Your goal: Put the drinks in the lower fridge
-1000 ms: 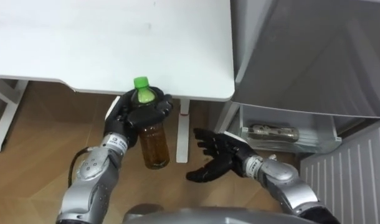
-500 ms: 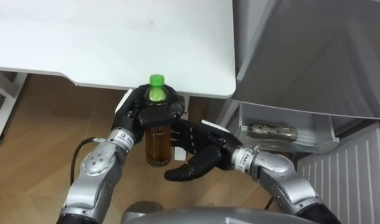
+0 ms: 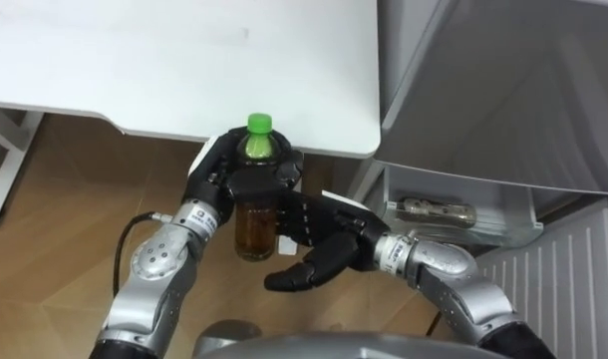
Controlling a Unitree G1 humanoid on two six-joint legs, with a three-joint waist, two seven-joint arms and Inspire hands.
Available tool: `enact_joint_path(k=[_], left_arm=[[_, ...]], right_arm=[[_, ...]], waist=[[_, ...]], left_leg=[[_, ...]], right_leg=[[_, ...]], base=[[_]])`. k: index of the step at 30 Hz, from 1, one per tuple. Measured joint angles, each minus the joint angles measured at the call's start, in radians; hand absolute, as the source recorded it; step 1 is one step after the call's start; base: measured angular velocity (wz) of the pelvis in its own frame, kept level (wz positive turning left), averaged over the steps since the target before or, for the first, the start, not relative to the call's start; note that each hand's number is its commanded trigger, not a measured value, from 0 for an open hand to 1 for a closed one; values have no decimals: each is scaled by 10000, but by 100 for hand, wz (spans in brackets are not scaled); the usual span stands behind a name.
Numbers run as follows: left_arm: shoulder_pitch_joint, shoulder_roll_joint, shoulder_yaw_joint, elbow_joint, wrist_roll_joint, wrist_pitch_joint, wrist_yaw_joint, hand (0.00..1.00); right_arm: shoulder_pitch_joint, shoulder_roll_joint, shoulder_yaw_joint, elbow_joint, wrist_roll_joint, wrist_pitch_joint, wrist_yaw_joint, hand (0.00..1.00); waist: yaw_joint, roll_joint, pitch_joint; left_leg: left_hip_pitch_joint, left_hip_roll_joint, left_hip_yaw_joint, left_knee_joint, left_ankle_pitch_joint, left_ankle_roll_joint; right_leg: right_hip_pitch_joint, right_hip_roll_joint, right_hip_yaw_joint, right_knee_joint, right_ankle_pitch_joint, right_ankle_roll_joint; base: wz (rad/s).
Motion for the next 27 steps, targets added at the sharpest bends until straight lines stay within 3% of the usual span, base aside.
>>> enact_joint_path(k=[5, 10, 12, 22, 26, 27], left_arm=[[-4, 136, -133, -4, -2, -154, 18, 100], [-3, 181, -217, -3, 13, -237, 33, 100], [-4, 194, -249, -3, 78, -317, 33, 100], [-73, 328, -435, -4, 276, -341, 32, 100], [-129, 429, -562, -4, 273, -342, 32, 100], [-187, 496, -632, -6, 270, -342, 31, 100]], right_arm=[[3, -19, 57, 2, 229, 19, -17, 0], [3, -62, 101, 2, 427, 70, -15, 0], [4, -83, 197, 2, 685, 138, -36, 0], [4, -103, 287, 20, 1170, 398, -138, 0], [7, -153, 324, 20, 1252, 398, -147, 0], [11, -179, 348, 21, 1397, 402, -177, 21]], waist=[[-89, 57, 11], [-137, 288, -121], [-138, 345, -140], [-359, 522, -60], [-449, 545, -63], [-448, 533, -82]], left_leg=[[16, -1, 43, -58, -3, 5], [12, -1, 40, -30, -2, 4], [40, 0, 41, -34, 1, 2], [23, -9, 53, -10, 0, 4], [3, -7, 55, -32, 1, 3], [-38, -8, 63, -39, 1, 3]], right_leg=[[-3, -4, 18, 45, 0, 0], [-2, -7, 54, 72, 2, -2], [4, -4, 91, 93, 1, -2], [-8, -3, 98, 106, 1, -2], [-28, 1, 112, 69, -2, 0], [-77, 0, 113, 72, -2, 0]], base=[[-2], [0], [0], [0], [0], [-5]])
